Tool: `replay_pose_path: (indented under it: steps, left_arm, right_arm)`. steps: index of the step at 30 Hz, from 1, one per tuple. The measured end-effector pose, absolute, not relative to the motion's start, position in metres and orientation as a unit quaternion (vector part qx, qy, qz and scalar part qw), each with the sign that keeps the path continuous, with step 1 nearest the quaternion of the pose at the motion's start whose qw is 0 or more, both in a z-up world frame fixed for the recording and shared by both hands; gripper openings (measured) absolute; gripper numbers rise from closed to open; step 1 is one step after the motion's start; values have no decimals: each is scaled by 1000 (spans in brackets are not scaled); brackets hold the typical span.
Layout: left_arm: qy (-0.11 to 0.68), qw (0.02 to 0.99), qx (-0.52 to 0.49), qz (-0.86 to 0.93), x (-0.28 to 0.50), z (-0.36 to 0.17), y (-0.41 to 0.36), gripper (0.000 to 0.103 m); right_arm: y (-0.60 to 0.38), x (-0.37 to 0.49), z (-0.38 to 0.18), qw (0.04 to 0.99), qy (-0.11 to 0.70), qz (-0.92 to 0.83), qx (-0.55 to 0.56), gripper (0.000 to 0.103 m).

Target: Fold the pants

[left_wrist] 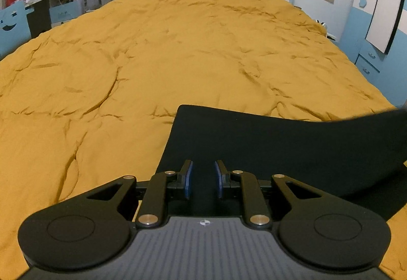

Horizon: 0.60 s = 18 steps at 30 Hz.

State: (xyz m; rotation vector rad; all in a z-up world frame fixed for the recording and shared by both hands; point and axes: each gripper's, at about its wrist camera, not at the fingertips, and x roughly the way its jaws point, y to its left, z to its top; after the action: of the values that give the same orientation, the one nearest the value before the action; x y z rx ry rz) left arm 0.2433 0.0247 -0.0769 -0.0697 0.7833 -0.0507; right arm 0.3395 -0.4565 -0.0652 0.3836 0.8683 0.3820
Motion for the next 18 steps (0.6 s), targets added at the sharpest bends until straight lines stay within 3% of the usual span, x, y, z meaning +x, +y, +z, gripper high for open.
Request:
replay_pose_path:
  steps: [9, 15, 18]
  left_arm:
    - [387, 921, -32, -25, 253, -81, 27, 22]
    - [390, 919, -47, -31, 279, -80, 33, 22]
    - [392, 918, -48, -34, 296, -78, 34, 22]
  right_arm:
    - [-449, 353, -132, 868, 466, 110, 131, 0]
    - [-442, 352, -132, 876, 472, 48, 86, 0]
    - [-445, 338, -115, 893, 438, 47, 89, 5]
